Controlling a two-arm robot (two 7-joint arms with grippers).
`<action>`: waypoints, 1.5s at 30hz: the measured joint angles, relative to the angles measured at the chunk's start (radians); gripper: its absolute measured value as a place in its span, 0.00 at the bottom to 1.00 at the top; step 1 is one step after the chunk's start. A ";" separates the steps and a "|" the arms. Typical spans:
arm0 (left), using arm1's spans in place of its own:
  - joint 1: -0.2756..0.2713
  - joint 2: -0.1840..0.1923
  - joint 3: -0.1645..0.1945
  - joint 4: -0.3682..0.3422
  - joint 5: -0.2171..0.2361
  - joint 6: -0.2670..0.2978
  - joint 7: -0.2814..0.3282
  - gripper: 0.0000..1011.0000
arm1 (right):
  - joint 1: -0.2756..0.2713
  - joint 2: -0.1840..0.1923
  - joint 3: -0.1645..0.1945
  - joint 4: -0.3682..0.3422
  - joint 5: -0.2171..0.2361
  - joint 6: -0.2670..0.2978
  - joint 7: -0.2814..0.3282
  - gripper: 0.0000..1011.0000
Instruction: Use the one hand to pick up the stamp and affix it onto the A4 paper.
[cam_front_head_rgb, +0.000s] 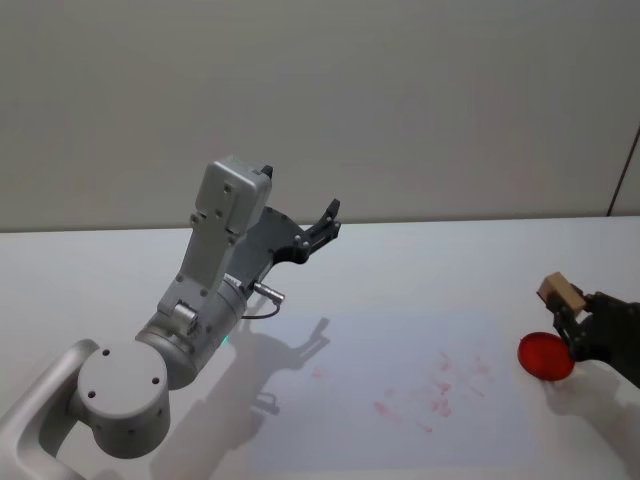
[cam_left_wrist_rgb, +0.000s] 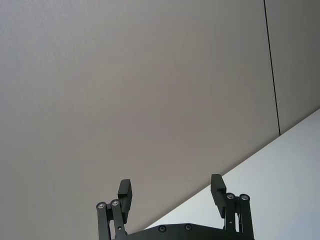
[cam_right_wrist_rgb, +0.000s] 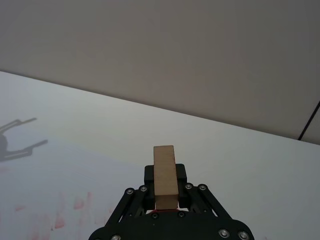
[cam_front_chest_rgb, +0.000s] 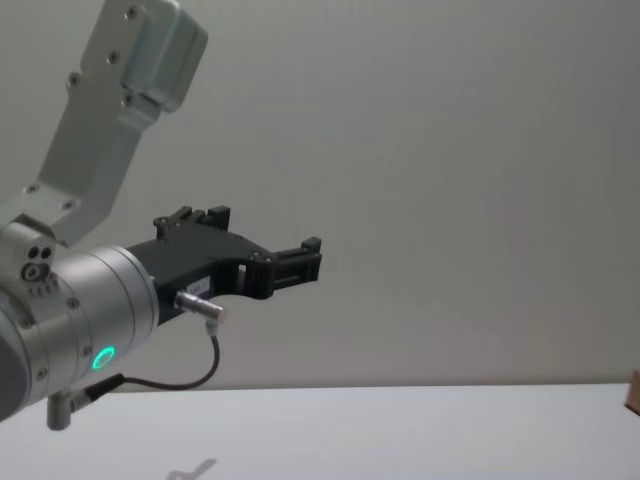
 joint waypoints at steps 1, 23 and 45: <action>0.000 0.000 0.000 0.000 0.000 0.000 0.000 0.99 | -0.001 0.001 0.001 0.002 -0.002 0.000 -0.001 0.22; 0.000 0.000 0.000 0.000 0.000 0.000 0.000 0.99 | -0.013 0.029 0.010 0.062 -0.069 0.012 0.007 0.22; 0.000 0.000 0.000 0.000 0.000 0.000 0.000 0.99 | -0.003 0.004 -0.016 0.080 -0.105 0.007 0.016 0.22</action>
